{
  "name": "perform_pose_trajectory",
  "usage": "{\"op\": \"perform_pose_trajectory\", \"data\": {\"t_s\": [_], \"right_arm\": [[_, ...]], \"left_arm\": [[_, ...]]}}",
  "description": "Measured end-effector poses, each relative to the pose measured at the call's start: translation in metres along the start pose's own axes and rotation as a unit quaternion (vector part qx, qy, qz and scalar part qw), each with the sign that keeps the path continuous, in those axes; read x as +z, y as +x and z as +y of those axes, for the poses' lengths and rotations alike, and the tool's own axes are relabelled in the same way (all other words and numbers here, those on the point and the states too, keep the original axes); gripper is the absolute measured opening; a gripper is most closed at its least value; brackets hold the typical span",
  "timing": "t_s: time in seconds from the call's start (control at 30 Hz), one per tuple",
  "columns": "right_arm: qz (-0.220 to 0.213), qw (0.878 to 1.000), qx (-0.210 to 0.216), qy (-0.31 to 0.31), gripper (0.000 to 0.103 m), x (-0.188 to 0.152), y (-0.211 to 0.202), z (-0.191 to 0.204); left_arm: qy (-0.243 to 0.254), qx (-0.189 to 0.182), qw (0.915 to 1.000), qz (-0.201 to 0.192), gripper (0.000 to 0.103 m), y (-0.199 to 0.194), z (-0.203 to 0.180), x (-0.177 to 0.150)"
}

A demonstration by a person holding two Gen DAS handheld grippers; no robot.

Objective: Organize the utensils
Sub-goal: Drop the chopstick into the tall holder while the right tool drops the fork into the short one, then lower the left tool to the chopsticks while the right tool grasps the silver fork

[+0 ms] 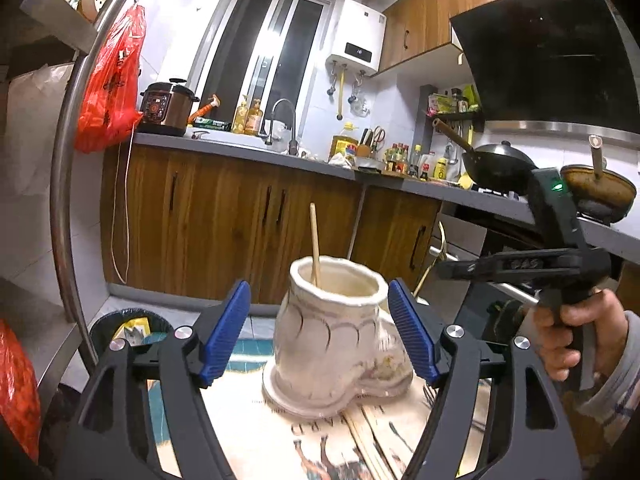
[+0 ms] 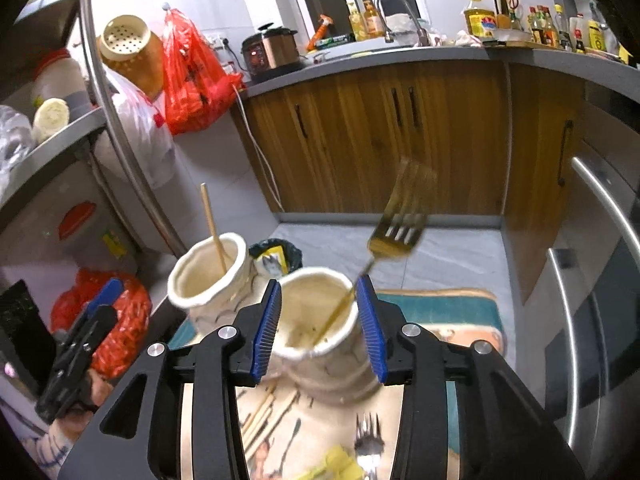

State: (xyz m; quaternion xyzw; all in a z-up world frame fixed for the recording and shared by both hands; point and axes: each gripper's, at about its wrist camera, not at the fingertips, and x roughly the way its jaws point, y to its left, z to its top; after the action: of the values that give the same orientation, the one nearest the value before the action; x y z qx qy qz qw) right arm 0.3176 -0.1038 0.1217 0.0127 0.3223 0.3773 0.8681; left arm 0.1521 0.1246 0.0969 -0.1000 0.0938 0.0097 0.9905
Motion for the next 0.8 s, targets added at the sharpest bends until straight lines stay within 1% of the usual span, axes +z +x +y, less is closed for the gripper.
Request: {"op": "perform_pose_trajectory", "data": {"t_s": [0.17,0.3,0.4,0.53,0.73,0.8], "right_arm": [[-0.009,1.0,-0.006,0.008,0.043,-0.028,-0.029,-0.006],[0.004,1.0,-0.015,0.013,0.043,-0.054,-0.04,-0.011],[0.02,0.999,-0.022,0.018,0.043,-0.076,-0.043,-0.015],[0.038,0.998,-0.029,0.026,0.043,-0.102,-0.043,-0.02],[0.064,0.997,-0.041,0.033,0.043,-0.127,-0.04,-0.028],[0.071,0.996,-0.049,0.035,0.043,-0.133,-0.039,-0.03]], "left_arm": [[-0.001,0.003,0.9998,0.018,0.071,-0.009,0.001,-0.011],[-0.005,0.003,0.9993,0.037,0.071,-0.012,0.003,-0.019],[-0.006,0.003,0.9987,0.051,0.071,-0.01,0.002,-0.024],[-0.002,-0.006,0.9978,0.065,0.071,-0.011,-0.001,-0.03],[0.0,-0.011,0.9956,0.093,0.071,-0.007,-0.003,-0.04],[0.0,-0.011,0.9938,0.11,0.071,-0.002,-0.003,-0.044]]}}
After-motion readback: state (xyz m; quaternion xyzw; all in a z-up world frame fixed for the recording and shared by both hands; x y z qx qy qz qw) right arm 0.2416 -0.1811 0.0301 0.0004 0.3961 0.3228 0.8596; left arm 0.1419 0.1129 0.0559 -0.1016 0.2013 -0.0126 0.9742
